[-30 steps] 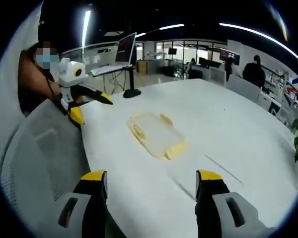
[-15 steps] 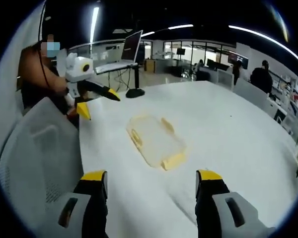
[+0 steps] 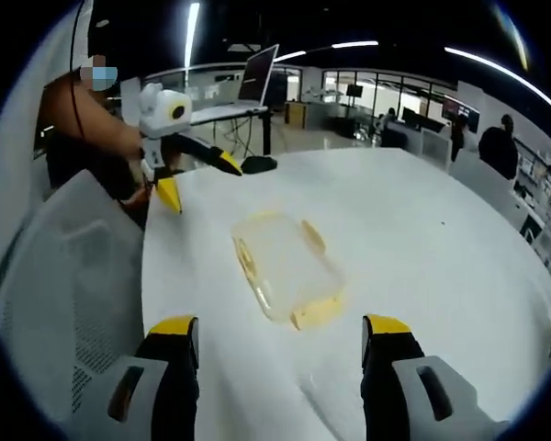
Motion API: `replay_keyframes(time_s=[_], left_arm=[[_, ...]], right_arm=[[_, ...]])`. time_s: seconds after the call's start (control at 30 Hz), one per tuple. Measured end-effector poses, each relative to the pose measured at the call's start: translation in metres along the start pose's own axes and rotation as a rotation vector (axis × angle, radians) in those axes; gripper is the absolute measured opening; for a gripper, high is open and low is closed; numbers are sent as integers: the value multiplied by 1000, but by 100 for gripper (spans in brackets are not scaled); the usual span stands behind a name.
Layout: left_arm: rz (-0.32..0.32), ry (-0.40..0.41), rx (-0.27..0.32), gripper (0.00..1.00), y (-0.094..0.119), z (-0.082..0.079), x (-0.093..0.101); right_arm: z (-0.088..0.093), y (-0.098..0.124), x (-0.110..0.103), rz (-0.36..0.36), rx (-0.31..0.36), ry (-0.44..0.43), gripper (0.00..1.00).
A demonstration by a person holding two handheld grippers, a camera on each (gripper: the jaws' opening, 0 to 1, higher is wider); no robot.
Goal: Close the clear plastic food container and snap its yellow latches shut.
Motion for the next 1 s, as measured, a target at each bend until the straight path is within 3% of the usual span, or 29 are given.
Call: replay_keyframes(time_s=[0.37,0.63,1.0], left_arm=[[47,-65,-58,87,-12,0,-20],[89,-127,-117,87,-22,0,-29],[147,-290,-215,85,-34,-5,-42]], right_arm=[[-10,-15,15,-52,-47,73,74],[-16,-30,26,-98,-125,145,74],[-22,-51,36,-175,-233,232,73]])
Point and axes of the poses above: the point that each gripper's makers call its tool centre point, and the gripper's own axes: y roughly backward along the fingers, x roughly to its right, z roughly out of its underside, the point moved 10 cm from there along y, roughly backward along the fingers, and after that the axes turned 2 degrees about y, right-handed, at the moved point
